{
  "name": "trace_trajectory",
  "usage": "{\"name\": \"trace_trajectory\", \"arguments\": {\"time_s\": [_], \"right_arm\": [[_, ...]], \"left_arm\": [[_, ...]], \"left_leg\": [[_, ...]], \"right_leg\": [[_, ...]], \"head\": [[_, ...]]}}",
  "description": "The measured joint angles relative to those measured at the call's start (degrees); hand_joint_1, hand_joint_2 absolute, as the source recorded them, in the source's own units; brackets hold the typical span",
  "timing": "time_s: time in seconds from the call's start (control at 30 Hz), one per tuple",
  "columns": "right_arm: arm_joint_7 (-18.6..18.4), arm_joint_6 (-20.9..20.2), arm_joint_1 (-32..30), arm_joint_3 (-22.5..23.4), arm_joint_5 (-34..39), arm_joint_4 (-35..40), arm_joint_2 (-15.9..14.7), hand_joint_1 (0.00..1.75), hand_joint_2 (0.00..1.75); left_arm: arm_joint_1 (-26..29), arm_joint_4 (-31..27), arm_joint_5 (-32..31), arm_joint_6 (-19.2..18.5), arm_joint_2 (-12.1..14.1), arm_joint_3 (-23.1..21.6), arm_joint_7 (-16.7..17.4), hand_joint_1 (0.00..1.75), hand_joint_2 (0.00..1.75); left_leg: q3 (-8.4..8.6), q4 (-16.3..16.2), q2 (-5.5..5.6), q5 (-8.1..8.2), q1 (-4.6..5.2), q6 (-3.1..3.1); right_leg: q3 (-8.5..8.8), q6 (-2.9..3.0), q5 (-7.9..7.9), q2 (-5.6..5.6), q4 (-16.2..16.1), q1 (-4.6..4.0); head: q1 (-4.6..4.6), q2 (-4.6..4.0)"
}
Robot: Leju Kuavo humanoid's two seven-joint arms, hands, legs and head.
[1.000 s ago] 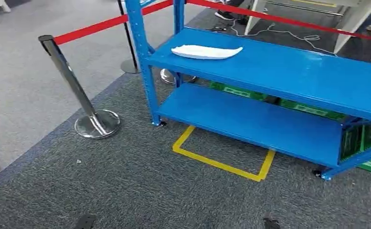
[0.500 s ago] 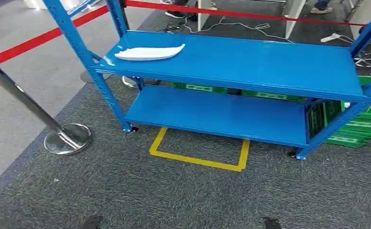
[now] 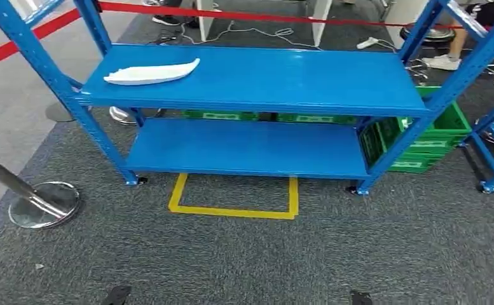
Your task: Take the parts from the cabinet and place them on the table.
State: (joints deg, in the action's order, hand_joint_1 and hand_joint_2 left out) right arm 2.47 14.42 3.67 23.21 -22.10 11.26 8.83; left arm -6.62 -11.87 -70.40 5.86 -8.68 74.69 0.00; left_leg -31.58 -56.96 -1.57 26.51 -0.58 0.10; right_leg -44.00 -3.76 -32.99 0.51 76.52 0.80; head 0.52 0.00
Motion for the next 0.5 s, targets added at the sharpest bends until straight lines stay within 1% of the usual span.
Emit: {"name": "trace_trajectory", "arguments": {"time_s": [0.03, 0.07, 0.1, 0.13, 0.17, 0.2, 0.23, 0.27, 0.3, 0.33, 0.37, 0.4, 0.43, 0.47, 0.5], "right_arm": [[0.0, -0.02, -0.13, 0.02, 0.02, -0.02, 0.0, 0.0, 0.0], [0.02, -0.02, -0.29, 0.05, 0.02, 0.0, 0.0, 0.0, 0.0], [0.02, -0.02, -0.35, 0.09, 0.0, -0.02, 0.0, 0.0, 0.0], [0.0, -0.02, -0.32, 0.11, 0.02, 0.0, 0.0, 0.0, 0.0], [0.02, -0.02, -0.18, 0.13, 0.0, 0.0, 0.0, 0.0, 0.0], [0.02, -0.04, 0.07, 0.13, 0.02, 0.0, 0.0, 0.0, 0.0], [0.04, -0.02, 0.14, 0.13, 0.0, 0.0, -0.02, 0.0, 0.0], [0.04, -0.02, 0.04, 0.15, 0.0, 0.0, -0.04, 0.0, 0.0], [0.02, -0.02, -0.05, 0.15, 0.02, -0.02, -0.04, 0.0, 0.0], [0.02, -0.02, -0.09, 0.15, 0.0, -0.02, -0.04, 0.0, 0.0], [0.02, -0.02, -0.17, 0.18, 0.0, -0.02, -0.04, 0.0, 0.0], [0.02, -0.02, -0.02, 0.18, 0.02, 0.0, -0.04, 0.0, 0.0], [0.02, -0.02, 0.17, 0.18, 0.02, 0.0, -0.04, 0.0, 0.0], [0.02, -0.02, 0.22, 0.18, 0.0, -0.02, -0.02, 0.0, 0.0], [0.02, -0.02, 0.15, 0.18, 0.02, 0.0, -0.04, 0.0, 0.0]], "left_arm": [[-0.04, 0.0, 0.0, 0.0, 0.0, -0.02, 0.0, 0.0, 1.75], [-0.12, 0.0, 0.0, 0.0, 0.0, -0.07, 0.0, 0.0, 1.75], [-0.22, 0.0, 0.0, 0.0, 0.0, -0.09, 0.0, 0.0, 1.75], [-0.27, 0.0, 0.0, 0.0, -0.02, -0.11, 0.0, 0.0, 1.75], [-0.28, 0.0, 0.0, 0.0, -0.02, -0.13, 0.0, 0.0, 1.75], [-0.3, 0.0, 0.0, 0.0, -0.02, -0.18, 0.0, 0.0, 1.75], [-0.37, 0.0, 0.0, 0.0, 0.0, -0.22, 0.0, 0.0, 1.75], [-0.44, 0.0, 0.0, 0.0, 0.0, -0.28, 0.0, 0.0, 1.75], [-0.47, 0.0, 0.02, 0.0, -0.04, -0.35, 0.0, 0.0, 1.75], [-0.51, 0.0, 0.02, 0.0, -0.02, -0.42, 0.0, 0.0, 1.75], [-0.6, 0.0, 0.0, 0.0, -0.02, -0.46, -0.02, 0.0, 1.75], [-0.58, 0.0, 0.0, 0.0, -0.02, -0.46, -0.02, 0.0, 1.75], [-0.49, 0.0, 0.0, 0.0, -0.02, -0.44, 0.0, 0.0, 1.75], [-0.39, 0.0, 0.0, 0.0, -0.02, -0.46, 0.11, 0.0, 1.75], [-0.27, 0.0, 0.0, -0.02, -0.02, -0.46, 0.26, 0.0, 1.75]], "left_leg": [[0.05, 0.0, -0.74, 0.05, 0.09, 0.06], [0.15, -0.01, -1.39, 0.14, 0.15, 0.07], [0.36, -0.01, -2.09, 0.26, 0.18, -0.05], [0.65, -0.02, -2.68, 0.43, 0.18, -0.25], [1.01, -0.02, -3.25, 0.64, 0.38, -0.58], [1.07, -0.14, -3.8, 0.94, 0.76, -0.98], [1.21, -0.09, -4.1, 0.86, 0.75, -1.17], [1.32, 0.01, -4.64, 0.77, 0.71, -1.38], [1.53, 0.27, -5.26, 0.71, 0.61, -1.69], [1.72, 0.3, -5.68, 1.05, 0.62, -2.19], [1.5, -0.48, -2.96, 1.88, 0.39, -2.63], [0.26, -3.31, -0.68, 3.97, 0.36, -2.82], [-1.71, -7.49, 0.38, 6.18, 0.3, -2.94], [-3.95, -12.03, 0.82, 8.06, 0.27, -3.03], [-5.92, -15.73, 0.98, 9.03, 0.26, -3.09]], "right_leg": [[0.12, 0.03, 0.5, -0.14, 0.14, -0.01], [1.58, 0.16, 2.01, -0.2, -2.04, -0.04], [4.31, 0.41, 4.28, -0.54, -6.67, -0.12], [7.49, 0.68, 6.36, -1.74, -12.06, -0.27], [10.26, 1.02, 7.14, -5.04, -16.82, -0.66], [10.67, 1.38, 7.06, -4.8, -17.17, -0.79], [10.36, 1.68, 7.2, -3.85, -17.21, -0.83], [10.12, 1.86, 7.27, -3.49, -17.12, -0.93], [9.82, 2.18, 7.29, -2.76, -17.15, -1.07], [10.28, 2.63, 7.58, -2.01, -17.64, -0.76], [10.3, 2.86, 7.78, -1.37, -17.8, -0.41], [10.18, 3.14, 7.96, -0.77, -17.8, -0.23], [10.06, 3.29, 8.05, -0.08, -17.8, -0.16], [9.97, 3.33, 8.08, 0.75, -17.79, -0.15], [9.93, 3.33, 8.09, 1.61, -17.79, -0.16]], "head": [[-0.02, 0.0], [-0.02, 0.0], [-0.02, 0.0], [-0.04, 0.0], [-0.07, 0.0], [0.11, 0.0], [0.2, 0.0], [0.15, 0.0], [0.11, 0.0], [0.07, 0.0], [0.39, 0.0], [0.63, 0.0], [0.72, 0.0], [0.79, 0.0], [0.79, 0.0]]}}
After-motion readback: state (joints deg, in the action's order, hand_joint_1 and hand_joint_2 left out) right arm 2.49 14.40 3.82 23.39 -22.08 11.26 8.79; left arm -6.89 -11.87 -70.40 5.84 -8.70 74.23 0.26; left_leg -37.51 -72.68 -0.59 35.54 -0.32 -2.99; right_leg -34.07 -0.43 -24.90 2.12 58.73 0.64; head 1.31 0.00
